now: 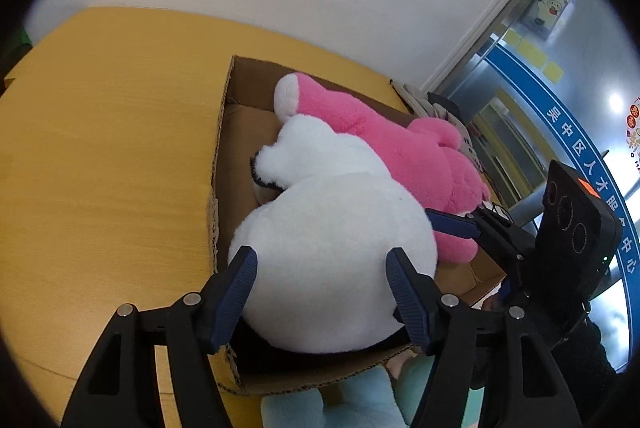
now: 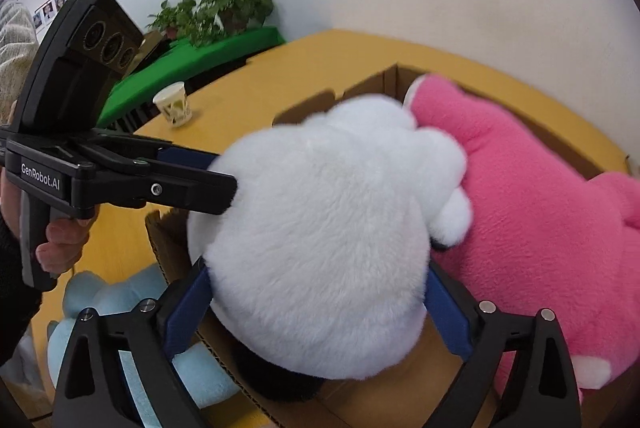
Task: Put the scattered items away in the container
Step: 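Lower the white panda into the box and open both tools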
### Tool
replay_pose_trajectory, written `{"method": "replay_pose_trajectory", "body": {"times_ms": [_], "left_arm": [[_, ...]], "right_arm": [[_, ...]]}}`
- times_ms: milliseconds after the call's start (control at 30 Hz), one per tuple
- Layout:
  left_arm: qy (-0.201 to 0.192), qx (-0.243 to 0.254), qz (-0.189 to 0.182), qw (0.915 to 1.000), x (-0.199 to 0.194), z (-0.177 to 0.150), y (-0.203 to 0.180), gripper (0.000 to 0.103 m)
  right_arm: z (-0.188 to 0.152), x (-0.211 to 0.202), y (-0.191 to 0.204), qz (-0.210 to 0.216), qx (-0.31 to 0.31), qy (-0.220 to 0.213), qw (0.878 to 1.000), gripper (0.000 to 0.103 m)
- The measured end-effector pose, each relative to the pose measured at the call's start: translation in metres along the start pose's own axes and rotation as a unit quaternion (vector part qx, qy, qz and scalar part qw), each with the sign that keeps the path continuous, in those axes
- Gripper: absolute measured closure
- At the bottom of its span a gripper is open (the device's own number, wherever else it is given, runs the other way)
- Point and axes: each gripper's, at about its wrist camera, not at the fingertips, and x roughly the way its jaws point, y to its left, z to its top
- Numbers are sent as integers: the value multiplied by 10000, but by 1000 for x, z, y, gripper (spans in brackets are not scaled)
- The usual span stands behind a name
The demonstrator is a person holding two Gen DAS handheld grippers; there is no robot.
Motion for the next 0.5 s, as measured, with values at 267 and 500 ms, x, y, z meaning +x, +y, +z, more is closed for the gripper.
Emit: {"method": "replay_pose_trajectory", "body": {"times_ms": [267,500], "left_arm": [[-833,573,229,9946,-80,-22,-81,30],[-911,887,143,9918,-94,-60,-146,30]], "right_arm": [[6,-88,33,-1079,-237,-615,9920,0],[-39,-163,39,-1527,538,-711,9842,0]]}}
